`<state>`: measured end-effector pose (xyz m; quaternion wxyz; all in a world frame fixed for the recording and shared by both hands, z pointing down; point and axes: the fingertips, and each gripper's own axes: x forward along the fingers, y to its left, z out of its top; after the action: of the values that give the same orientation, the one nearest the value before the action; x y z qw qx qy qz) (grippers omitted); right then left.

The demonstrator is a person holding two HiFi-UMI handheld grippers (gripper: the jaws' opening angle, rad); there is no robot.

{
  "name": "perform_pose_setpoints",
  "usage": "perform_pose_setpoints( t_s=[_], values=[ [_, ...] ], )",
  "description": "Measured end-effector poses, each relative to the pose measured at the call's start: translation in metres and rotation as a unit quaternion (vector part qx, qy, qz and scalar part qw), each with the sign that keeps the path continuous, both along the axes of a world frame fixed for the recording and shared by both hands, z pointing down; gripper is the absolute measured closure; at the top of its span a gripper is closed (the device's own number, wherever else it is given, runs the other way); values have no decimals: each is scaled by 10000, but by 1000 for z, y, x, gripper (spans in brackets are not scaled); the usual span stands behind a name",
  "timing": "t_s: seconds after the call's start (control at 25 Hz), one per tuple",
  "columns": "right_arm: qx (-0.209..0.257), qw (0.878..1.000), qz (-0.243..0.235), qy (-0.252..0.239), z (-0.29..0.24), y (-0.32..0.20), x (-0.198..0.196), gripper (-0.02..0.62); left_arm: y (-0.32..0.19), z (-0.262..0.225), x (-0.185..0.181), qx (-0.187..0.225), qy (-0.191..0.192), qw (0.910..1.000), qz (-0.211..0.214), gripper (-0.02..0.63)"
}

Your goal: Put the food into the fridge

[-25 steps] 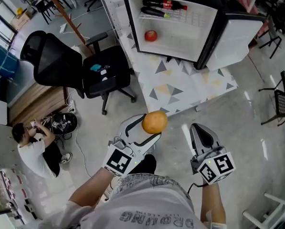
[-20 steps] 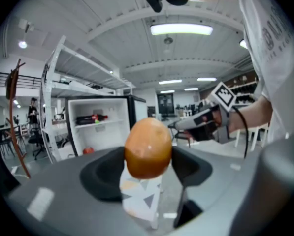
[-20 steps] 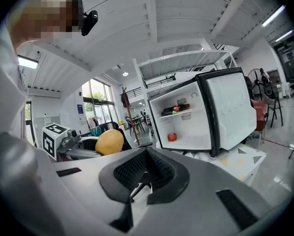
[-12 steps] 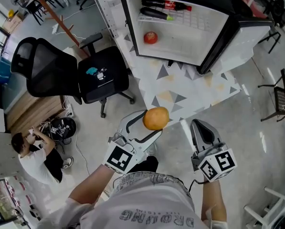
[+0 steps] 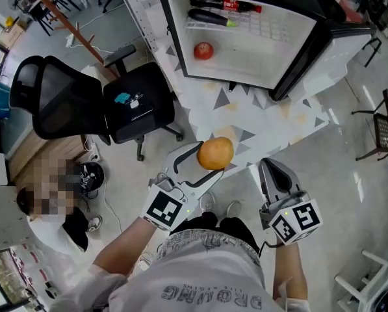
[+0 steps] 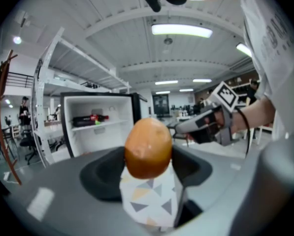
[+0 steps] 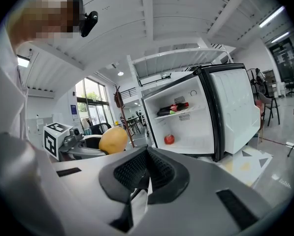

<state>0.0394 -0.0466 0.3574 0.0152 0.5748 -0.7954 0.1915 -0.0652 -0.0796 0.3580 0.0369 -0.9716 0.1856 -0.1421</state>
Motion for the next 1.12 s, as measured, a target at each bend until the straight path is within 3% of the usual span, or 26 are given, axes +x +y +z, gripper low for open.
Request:
perform_pose_setpoints(
  t_s=[0.4,1.12],
  values=[
    [9,9999,0,-112,10,-33,21,594,-38,15,26,-111,-115,9998,-79,301],
    [-1,9997,-71,-250,37,-108,94,594,-132,52,108,16,-585,9981,-185,301]
  ],
)
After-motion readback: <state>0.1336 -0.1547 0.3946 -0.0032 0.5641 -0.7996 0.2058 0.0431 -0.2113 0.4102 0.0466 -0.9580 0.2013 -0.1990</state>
